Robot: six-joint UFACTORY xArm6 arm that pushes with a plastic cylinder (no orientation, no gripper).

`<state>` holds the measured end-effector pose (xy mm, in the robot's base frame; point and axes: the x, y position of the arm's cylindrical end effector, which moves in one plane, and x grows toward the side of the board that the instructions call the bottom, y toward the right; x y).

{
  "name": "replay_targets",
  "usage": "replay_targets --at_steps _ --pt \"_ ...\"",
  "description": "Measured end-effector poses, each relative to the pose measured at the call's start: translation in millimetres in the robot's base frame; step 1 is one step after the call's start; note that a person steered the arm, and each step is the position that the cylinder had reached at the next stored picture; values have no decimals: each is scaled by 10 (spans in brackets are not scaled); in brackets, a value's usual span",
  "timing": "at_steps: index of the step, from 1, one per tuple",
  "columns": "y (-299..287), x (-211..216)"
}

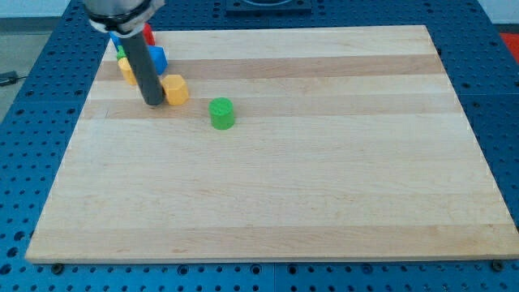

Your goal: Move the yellow hexagon into the green circle

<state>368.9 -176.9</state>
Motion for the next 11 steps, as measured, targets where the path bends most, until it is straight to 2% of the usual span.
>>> replay_targets --at_steps 1,2,3,4,6,8,11 --pt "-85 -3" --pt "-454 -79" --pt "-398 -265" --pt "-105 -371" --pt "313 -314" --pt "316 -2" --pt "322 208"
